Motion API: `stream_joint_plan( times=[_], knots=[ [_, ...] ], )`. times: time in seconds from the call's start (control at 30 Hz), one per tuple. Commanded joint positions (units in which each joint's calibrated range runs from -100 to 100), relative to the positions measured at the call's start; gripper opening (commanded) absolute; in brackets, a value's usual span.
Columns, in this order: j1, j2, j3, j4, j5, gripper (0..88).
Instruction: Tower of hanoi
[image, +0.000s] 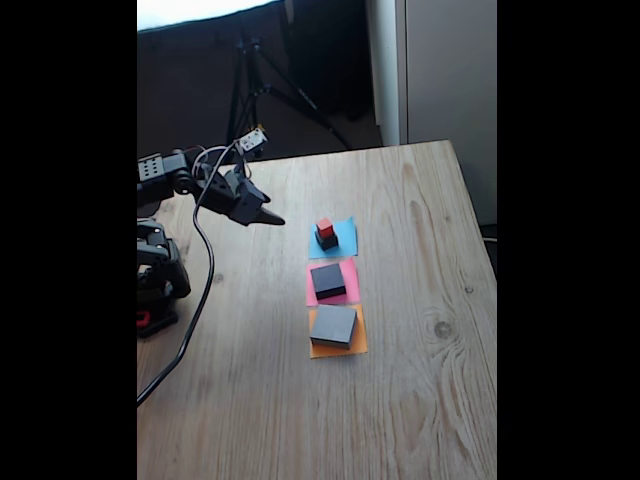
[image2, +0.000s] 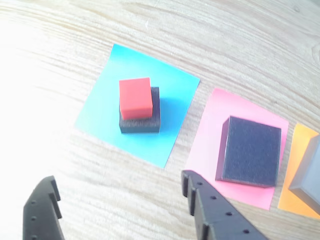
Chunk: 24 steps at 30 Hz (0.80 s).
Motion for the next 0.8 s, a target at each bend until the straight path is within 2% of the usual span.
stream_joint_plan(
  times=[0.0, 0.03, 0.13, 0.37, 0.77],
  knots=[
    [1.01, 1.21, 12.1, -27.09, 0.69, 32.7],
    [0.93, 1.43, 15.28, -32.11, 0.69, 33.2],
    [0.42, 1.96, 17.83, -35.51, 0.69, 33.2],
    [1.85, 7.79, 21.92, -51.46, 0.69, 33.8],
    [2.35, 26.49, 21.1, -69.34, 0.69, 33.1]
  ],
)
